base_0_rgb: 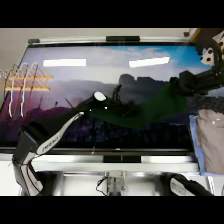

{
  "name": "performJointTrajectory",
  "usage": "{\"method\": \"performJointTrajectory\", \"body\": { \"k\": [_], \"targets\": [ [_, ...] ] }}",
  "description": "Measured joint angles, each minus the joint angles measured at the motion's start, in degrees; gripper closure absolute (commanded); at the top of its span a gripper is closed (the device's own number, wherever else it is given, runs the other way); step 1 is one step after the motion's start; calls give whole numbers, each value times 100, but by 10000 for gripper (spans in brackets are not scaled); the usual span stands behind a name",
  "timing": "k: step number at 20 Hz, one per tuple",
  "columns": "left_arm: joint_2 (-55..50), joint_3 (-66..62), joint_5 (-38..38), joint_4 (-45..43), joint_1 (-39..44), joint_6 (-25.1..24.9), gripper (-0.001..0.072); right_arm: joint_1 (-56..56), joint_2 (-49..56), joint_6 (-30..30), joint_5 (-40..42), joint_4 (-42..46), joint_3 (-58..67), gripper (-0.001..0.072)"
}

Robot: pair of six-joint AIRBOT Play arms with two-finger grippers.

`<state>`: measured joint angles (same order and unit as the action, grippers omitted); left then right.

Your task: Fold the shirts.

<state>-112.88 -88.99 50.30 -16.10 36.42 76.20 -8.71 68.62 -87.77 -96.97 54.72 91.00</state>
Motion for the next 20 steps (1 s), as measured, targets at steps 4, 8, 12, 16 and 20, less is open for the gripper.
{"method": "performJointTrajectory", "body": {
  "k": [4,8,12,16,20],
  "targets": [
    [326,0,304,-243,-691,-42,677,323,96,-111,417,-107,2,653],
    [1226,0,1056,-1178,-1899,-35,677,1189,643,-146,1137,-149,2,653],
    [2424,0,1755,-1910,-3241,9,676,2114,1523,-157,2039,-160,2,653],
    [3571,0,2234,-2177,-4291,-59,676,2789,2518,-160,2887,-199,0,653],
    [4409,7,2492,-2271,-4830,-162,676,3099,3285,-162,3585,-551,0,627]
  ]
}}
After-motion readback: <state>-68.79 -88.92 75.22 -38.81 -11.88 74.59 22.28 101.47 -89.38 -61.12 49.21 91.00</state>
